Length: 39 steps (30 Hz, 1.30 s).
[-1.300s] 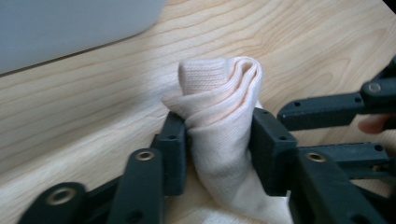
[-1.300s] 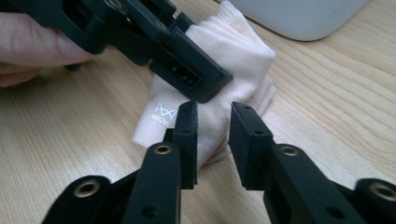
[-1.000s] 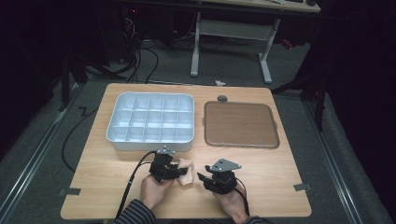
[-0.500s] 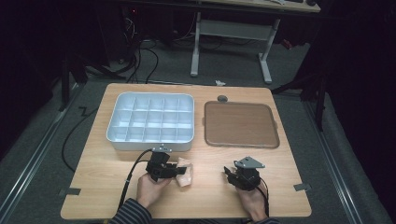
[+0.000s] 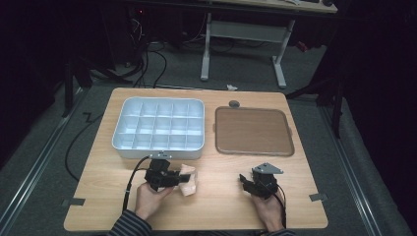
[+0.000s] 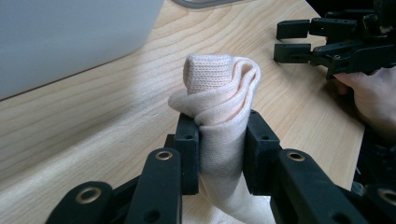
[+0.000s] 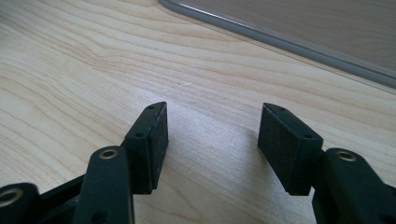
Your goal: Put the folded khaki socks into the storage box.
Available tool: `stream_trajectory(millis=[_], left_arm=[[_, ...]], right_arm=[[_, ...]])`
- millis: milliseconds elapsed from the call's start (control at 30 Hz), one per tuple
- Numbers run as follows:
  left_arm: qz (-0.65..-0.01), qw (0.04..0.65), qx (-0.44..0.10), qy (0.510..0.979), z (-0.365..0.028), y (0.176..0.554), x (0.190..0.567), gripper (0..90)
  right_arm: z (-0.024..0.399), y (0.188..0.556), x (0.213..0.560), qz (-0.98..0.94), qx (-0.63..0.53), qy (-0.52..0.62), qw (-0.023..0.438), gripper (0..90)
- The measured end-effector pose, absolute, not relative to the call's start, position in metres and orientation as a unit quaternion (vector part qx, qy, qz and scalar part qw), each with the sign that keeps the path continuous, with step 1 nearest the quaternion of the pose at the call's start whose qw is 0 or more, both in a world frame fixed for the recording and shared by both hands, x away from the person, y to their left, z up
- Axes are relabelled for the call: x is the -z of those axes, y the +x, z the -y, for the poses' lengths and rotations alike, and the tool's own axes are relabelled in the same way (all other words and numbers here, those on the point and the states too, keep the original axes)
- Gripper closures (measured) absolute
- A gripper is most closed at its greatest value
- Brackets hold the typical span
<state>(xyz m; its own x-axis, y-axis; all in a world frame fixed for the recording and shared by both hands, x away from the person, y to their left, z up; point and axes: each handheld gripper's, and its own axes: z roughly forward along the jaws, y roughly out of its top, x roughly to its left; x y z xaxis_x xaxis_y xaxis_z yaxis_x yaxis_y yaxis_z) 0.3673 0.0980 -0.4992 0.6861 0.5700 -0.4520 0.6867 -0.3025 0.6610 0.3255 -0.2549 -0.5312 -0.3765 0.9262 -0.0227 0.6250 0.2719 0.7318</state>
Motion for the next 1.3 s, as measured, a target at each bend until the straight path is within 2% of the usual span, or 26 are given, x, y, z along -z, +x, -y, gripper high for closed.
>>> stream_trajectory(millis=[500, 1300], left_arm=[[-0.381, 0.449, 0.05, 0.806, -0.114, 0.37, 0.478, 71.4], [-0.401, 0.466, 0.065, 0.786, -0.138, 0.376, 0.469, 71.3]], right_arm=[[0.254, 0.327, 0.531, -0.763, -0.327, 0.508, 0.229, 42.0], [0.254, 0.327, 0.531, -0.764, -0.326, 0.507, 0.229, 41.2]])
